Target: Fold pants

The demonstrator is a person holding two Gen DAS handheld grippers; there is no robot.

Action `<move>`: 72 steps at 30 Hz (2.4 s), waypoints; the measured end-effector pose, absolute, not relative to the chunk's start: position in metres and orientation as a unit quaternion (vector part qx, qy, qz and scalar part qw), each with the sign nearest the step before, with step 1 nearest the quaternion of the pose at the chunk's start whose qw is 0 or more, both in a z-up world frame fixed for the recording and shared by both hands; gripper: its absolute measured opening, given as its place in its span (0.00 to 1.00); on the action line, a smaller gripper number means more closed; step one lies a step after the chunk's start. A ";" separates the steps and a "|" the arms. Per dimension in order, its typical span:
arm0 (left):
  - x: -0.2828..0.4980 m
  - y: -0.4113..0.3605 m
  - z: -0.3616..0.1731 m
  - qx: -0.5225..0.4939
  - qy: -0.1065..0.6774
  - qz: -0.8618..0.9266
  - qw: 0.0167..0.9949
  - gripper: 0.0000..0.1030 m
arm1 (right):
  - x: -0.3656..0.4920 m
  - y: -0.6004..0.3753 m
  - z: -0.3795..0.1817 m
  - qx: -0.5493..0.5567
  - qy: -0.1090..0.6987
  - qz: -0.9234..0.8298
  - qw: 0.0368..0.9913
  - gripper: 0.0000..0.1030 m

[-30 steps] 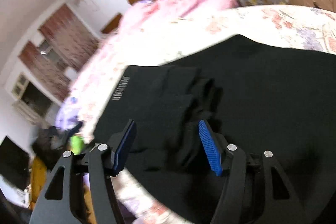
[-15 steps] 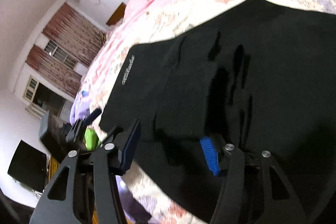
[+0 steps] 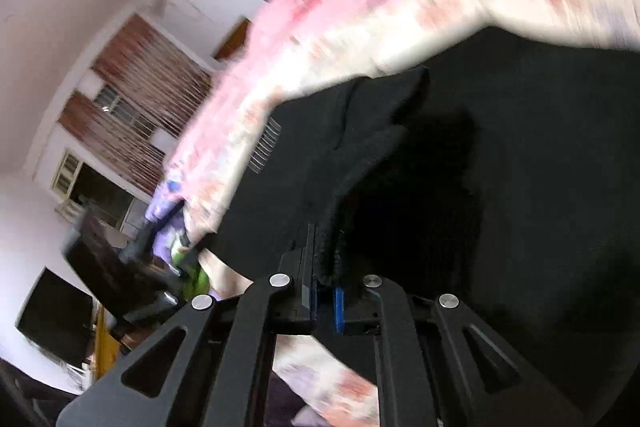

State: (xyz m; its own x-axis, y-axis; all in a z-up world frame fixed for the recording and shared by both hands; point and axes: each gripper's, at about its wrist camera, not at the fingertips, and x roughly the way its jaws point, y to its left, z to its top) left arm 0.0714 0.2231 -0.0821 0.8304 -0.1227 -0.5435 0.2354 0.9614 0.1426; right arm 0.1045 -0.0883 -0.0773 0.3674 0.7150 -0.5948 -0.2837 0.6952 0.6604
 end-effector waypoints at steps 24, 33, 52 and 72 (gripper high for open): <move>0.117 0.217 -0.124 0.087 0.352 -0.074 0.929 0.99 | 0.127 -0.080 -0.085 0.183 0.495 0.334 0.781 0.80; 0.112 0.224 -0.118 0.070 0.342 -0.084 0.933 0.98 | 0.144 -0.073 -0.088 0.223 0.484 0.344 0.774 0.30; 0.096 0.267 -0.128 0.065 0.369 0.014 0.927 0.99 | 0.119 -0.098 -0.006 0.187 0.380 0.333 0.843 0.29; 0.094 0.270 -0.134 0.018 0.395 0.024 0.918 0.99 | 0.129 -0.108 -0.084 0.177 0.436 0.312 0.826 0.29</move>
State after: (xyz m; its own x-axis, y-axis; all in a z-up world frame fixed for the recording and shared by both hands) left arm 0.0945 0.2697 -0.1345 0.6875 0.0588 -0.7238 -0.0297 0.9982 0.0529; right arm 0.1290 -0.1081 -0.0842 0.4257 0.6688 -0.6096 -0.3602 0.7432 0.5639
